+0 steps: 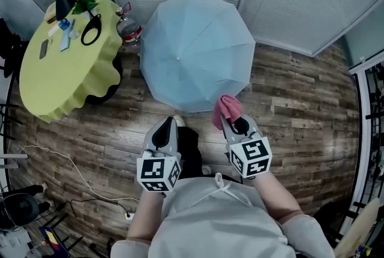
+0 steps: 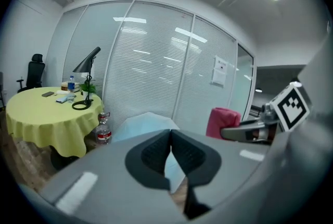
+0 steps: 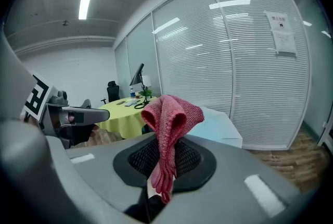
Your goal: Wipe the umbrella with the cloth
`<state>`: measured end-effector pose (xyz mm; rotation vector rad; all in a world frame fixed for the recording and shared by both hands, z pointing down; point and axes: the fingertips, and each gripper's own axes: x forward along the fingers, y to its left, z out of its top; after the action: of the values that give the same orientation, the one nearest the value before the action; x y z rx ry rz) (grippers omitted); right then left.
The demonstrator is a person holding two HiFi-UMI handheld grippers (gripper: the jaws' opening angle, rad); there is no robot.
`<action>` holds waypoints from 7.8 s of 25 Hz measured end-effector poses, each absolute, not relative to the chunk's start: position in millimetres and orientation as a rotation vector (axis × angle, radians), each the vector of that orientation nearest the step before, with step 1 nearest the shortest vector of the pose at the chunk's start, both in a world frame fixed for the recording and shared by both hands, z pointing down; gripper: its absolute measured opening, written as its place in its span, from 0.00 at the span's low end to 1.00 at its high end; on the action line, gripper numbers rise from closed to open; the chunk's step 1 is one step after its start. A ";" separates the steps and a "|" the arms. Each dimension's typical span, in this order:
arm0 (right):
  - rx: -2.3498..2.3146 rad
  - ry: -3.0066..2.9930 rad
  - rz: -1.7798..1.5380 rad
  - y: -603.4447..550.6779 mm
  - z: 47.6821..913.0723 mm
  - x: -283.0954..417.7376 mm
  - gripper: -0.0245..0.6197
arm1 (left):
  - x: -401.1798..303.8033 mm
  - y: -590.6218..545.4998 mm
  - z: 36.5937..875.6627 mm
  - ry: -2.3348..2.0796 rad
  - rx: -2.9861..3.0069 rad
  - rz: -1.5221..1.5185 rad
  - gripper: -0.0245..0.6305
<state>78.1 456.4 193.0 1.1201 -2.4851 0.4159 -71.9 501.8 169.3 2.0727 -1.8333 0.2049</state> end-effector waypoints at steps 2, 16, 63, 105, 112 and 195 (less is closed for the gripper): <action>1.139 -2.474 0.424 417.6 197.1 62.9 0.12 | -88.7 456.1 170.1 -1.811 2.093 0.196 0.05; 1.171 -2.255 0.583 163.2 265.5 -50.9 0.12 | -213.4 169.5 226.5 -1.654 2.106 0.220 0.05; 0.143 -1.916 0.384 -49.8 680.3 -210.5 0.13 | -284.5 50.9 591.2 -1.869 1.438 0.095 0.05; 0.297 -2.008 0.179 -276.7 561.1 -39.2 0.13 | -127.2 -94.3 545.5 -1.834 1.597 0.278 0.05; 0.371 -1.979 0.144 -323.2 564.8 -10.5 0.13 | -109.6 -110.2 550.8 -1.816 1.625 0.316 0.05; 0.235 -1.872 0.330 -2.3 694.9 -139.4 0.13 | -247.3 132.5 623.8 -1.858 1.308 0.242 0.05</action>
<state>-139.4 -2.3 694.9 0.2347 -1.8716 0.3300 -247.3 132.5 623.8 1.3085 -1.8584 0.2424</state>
